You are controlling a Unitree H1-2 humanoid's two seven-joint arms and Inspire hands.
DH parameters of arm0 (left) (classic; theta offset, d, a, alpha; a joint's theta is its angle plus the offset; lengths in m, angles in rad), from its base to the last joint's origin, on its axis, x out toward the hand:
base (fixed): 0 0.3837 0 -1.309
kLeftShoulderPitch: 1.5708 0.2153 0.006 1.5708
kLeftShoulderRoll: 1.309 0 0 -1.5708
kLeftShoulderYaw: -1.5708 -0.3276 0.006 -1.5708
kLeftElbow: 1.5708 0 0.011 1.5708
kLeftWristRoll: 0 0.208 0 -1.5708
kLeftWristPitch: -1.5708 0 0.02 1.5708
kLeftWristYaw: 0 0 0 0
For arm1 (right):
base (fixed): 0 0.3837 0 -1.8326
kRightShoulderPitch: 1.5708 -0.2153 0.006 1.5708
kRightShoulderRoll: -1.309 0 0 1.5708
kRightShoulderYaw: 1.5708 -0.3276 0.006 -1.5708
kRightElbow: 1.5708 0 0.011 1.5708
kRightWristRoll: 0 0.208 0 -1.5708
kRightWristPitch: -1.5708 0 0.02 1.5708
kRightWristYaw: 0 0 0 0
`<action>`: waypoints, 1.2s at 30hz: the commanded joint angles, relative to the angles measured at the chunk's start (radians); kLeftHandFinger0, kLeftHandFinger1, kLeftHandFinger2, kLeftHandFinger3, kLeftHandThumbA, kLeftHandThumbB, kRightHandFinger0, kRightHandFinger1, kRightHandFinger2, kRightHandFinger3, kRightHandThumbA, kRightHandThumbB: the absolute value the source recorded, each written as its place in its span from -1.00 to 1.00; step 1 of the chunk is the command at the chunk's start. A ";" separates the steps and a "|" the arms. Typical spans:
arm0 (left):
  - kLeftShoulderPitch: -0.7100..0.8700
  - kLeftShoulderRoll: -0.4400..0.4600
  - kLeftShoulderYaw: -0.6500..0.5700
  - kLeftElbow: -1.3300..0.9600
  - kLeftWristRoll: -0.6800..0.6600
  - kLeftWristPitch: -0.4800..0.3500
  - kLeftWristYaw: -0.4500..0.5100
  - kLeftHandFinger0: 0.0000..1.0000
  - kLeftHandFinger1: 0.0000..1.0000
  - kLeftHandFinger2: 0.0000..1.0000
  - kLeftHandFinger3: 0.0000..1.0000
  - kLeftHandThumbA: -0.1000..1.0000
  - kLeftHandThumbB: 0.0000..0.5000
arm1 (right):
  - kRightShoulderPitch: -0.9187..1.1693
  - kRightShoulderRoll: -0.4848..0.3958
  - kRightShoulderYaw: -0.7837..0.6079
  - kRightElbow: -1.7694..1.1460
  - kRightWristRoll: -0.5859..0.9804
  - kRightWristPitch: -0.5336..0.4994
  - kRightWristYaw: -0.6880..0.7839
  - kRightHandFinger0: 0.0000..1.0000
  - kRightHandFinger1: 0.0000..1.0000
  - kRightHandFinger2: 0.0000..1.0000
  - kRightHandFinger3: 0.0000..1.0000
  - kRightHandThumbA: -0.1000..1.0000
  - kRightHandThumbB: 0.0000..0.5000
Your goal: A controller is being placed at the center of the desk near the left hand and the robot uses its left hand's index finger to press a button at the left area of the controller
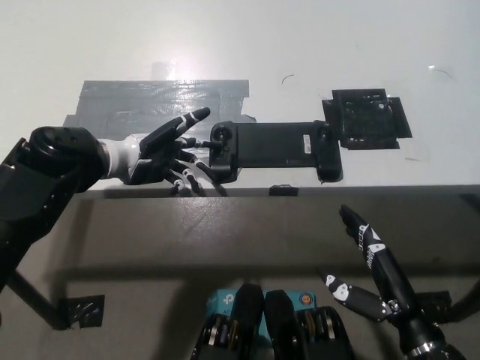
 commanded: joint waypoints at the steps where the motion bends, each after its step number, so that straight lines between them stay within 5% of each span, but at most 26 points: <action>1: -0.011 -0.015 -0.007 -0.001 0.034 0.014 -0.032 -0.72 -0.39 0.05 1.00 1.00 0.76 | -0.021 0.002 0.000 -0.033 0.004 0.000 0.008 1.00 1.00 1.00 1.00 0.39 -0.07; 5: 0.006 -0.024 -0.004 0.015 0.036 0.014 -0.027 -0.79 -0.45 0.03 1.00 1.00 0.73 | -0.023 0.000 -0.002 -0.032 0.009 0.001 0.010 1.00 1.00 1.00 1.00 0.39 -0.05; 10: 0.051 -0.038 -0.004 0.036 0.084 0.014 -0.033 -0.57 -0.15 0.23 1.00 1.00 0.79 | -0.020 0.000 -0.004 -0.030 0.011 -0.007 0.010 1.00 1.00 1.00 1.00 0.39 -0.02; 15: 0.083 -0.048 -0.015 0.059 0.129 0.014 -0.035 -0.83 -0.38 0.07 1.00 1.00 0.99 | -0.015 0.002 -0.005 -0.032 0.020 -0.002 0.011 1.00 1.00 1.00 1.00 0.39 -0.01; 24: 0.087 -0.046 -0.033 0.070 0.157 0.014 -0.064 -0.96 -0.48 -0.03 1.00 1.00 1.00 | -0.017 0.005 -0.004 -0.026 0.012 -0.011 0.007 1.00 1.00 1.00 1.00 0.39 -0.02; 35: 0.035 -0.012 -0.032 -0.052 0.105 0.014 -0.085 -0.74 -0.25 0.10 1.00 1.00 1.00 | -0.021 0.001 -0.003 -0.033 0.012 0.002 0.012 1.00 1.00 1.00 1.00 0.37 -0.03; 36: 0.012 0.005 -0.053 -0.090 0.068 0.014 -0.085 -0.87 -0.44 -0.08 1.00 1.00 0.98 | -0.021 0.000 -0.003 -0.033 0.015 0.003 0.014 1.00 1.00 1.00 1.00 0.38 -0.03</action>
